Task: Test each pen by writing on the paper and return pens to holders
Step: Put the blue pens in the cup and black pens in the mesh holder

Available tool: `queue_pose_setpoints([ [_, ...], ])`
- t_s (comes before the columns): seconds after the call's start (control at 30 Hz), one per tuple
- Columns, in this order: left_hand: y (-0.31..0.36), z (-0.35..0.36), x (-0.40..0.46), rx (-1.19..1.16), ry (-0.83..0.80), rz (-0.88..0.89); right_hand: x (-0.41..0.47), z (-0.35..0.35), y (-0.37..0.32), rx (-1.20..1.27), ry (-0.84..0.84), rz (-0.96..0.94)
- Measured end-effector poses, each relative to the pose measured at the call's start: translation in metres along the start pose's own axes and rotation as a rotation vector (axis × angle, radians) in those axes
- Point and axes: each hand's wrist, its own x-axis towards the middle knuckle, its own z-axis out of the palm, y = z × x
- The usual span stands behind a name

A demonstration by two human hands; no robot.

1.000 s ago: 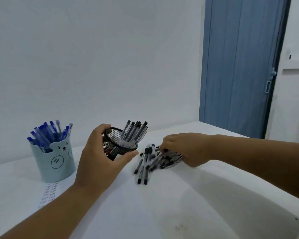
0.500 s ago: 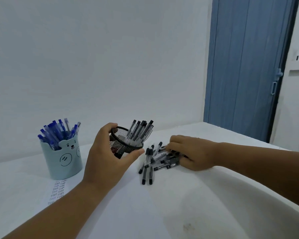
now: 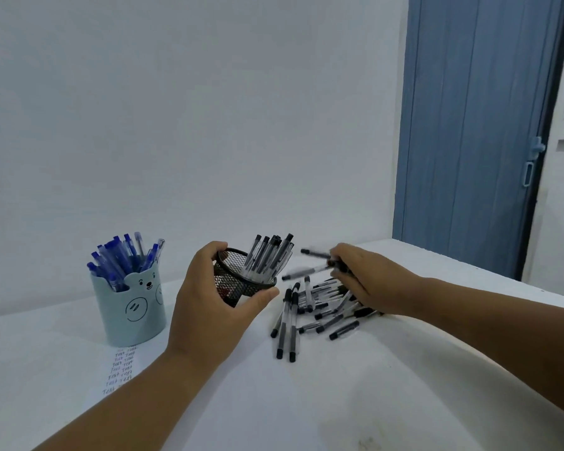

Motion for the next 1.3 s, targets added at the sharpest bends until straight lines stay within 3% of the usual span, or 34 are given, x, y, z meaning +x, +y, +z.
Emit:
queue_pose_setpoints([
  [0.1,-0.002,0.001,0.001,-0.007,0.039,-0.033,0.014,-0.004,-0.006,0.158,0.197,0.057],
  [0.27,-0.003,0.001,0.001,0.027,0.055,-0.038,0.056,-0.035,-0.048,0.538,0.663,0.131],
  [0.4,-0.004,0.001,0.002,0.08,0.076,-0.029,0.091,-0.065,-0.098,0.961,0.923,0.197],
  [0.53,-0.007,0.001,0.004,0.101,0.121,-0.058,0.109,-0.042,-0.138,1.186,0.822,0.348],
  [0.7,-0.014,-0.001,0.004,0.08,0.141,-0.088,0.102,0.023,-0.158,1.013,0.704,0.396],
  [0.9,-0.014,-0.002,0.005,0.089,0.152,-0.123,0.105,0.045,-0.152,0.76,0.571,0.535],
  [1.1,-0.015,0.001,0.008,0.061,0.158,-0.147,0.101,0.042,-0.161,1.175,0.389,0.614],
  [1.3,-0.013,-0.001,0.007,0.037,0.19,-0.162,0.102,0.036,-0.151,1.395,0.3,0.684],
])
